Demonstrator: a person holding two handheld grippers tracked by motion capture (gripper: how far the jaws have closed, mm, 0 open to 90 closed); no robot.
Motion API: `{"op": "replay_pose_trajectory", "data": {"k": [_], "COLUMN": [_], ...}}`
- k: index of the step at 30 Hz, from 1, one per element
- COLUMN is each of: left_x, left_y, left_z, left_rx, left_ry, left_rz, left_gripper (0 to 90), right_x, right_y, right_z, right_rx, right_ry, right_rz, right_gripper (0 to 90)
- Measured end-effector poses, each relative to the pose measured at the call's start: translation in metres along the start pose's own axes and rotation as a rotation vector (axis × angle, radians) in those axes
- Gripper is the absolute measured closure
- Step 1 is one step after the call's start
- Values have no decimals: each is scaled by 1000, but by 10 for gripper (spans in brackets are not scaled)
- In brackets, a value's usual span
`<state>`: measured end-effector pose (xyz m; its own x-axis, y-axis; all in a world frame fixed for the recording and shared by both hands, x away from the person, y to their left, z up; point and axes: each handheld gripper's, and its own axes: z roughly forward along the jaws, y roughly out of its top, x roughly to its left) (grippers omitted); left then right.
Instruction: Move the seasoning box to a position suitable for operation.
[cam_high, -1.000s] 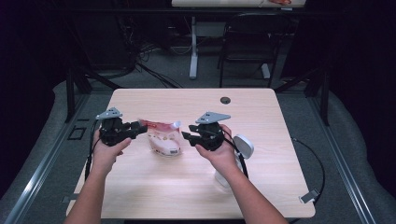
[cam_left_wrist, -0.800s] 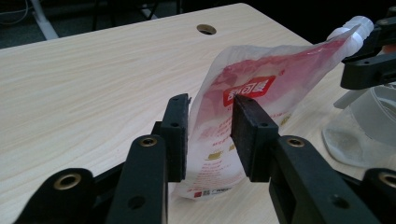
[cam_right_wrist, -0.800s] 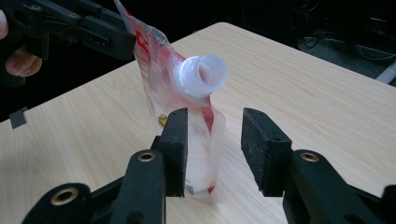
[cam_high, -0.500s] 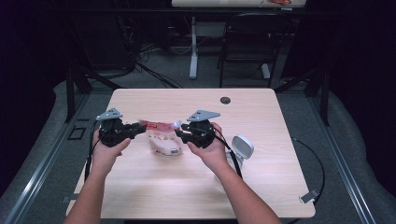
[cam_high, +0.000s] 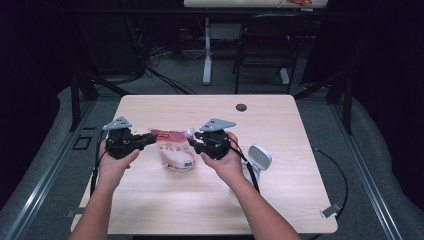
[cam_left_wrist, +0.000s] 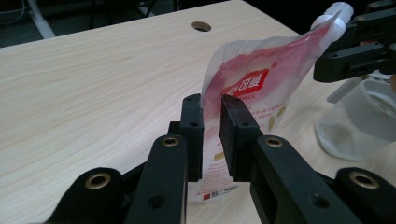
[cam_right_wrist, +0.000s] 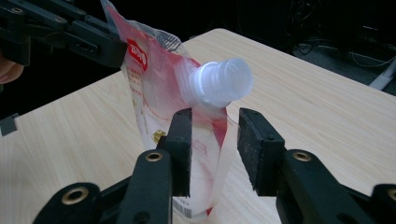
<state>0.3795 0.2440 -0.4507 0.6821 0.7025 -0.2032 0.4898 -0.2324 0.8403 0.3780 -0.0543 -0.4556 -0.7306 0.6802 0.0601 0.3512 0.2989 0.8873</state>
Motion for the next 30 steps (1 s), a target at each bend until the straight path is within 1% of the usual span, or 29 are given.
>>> {"op": "replay_pose_trajectory", "data": {"k": [3, 4, 6, 7, 10, 12, 14, 15, 16, 19, 21, 25, 26, 30], "left_x": [-3, -5, -7, -9, -14, -18, -23, -27, -29, -39, -45, -59, -63, -75], "left_y": [1, 1, 1, 1, 2, 2, 2, 1, 2, 1, 1, 0, -1, -5], "left_z": [-3, -4, -6, -7, -8, -10, -12, -12, -13, -16, -17, -19, -18, -17], "left_rx": [-10, -14, -11, -10, -14, -17, -7, -10, -3, 14, 15, 31, 32, 47], "left_ry": [-11, -14, -21, -22, -33, -43, -49, -47, -43, -45, -51, -59, -61, -67], "left_rz": [-1, 0, 2, 10, 9, 8, 16, 19, 33, 42, 50, 82, 85, 97], "left_gripper": [801, 800, 800, 800, 800, 801, 802, 802, 802, 802, 803, 808, 809, 809], "right_x": [1, 1, 4, 5, 8, 10, 12, 13, 14, 18, 20, 24, 25, 26], "right_y": [0, 1, 0, 0, 0, -1, -3, -4, -5, -8, -11, -17, -19, -29], "right_z": [-4, -7, -11, -13, -21, -26, -33, -37, -40, -49, -55, -69, -73, -84], "right_rx": [-16, -9, -15, -15, -25, -34, -43, -49, -53, -52, -51, -54, -52, -50], "right_ry": [5, 4, 0, -1, -6, 0, 1, 4, 6, 12, 13, 11, 10, 20], "right_rz": [9, 2, -6, -12, -13, -10, -13, -13, -14, -22, -29, -32, -34, -11], "right_gripper": [660, 660, 659, 659, 658, 658, 658, 658, 658, 658, 658, 658, 658, 658]}}
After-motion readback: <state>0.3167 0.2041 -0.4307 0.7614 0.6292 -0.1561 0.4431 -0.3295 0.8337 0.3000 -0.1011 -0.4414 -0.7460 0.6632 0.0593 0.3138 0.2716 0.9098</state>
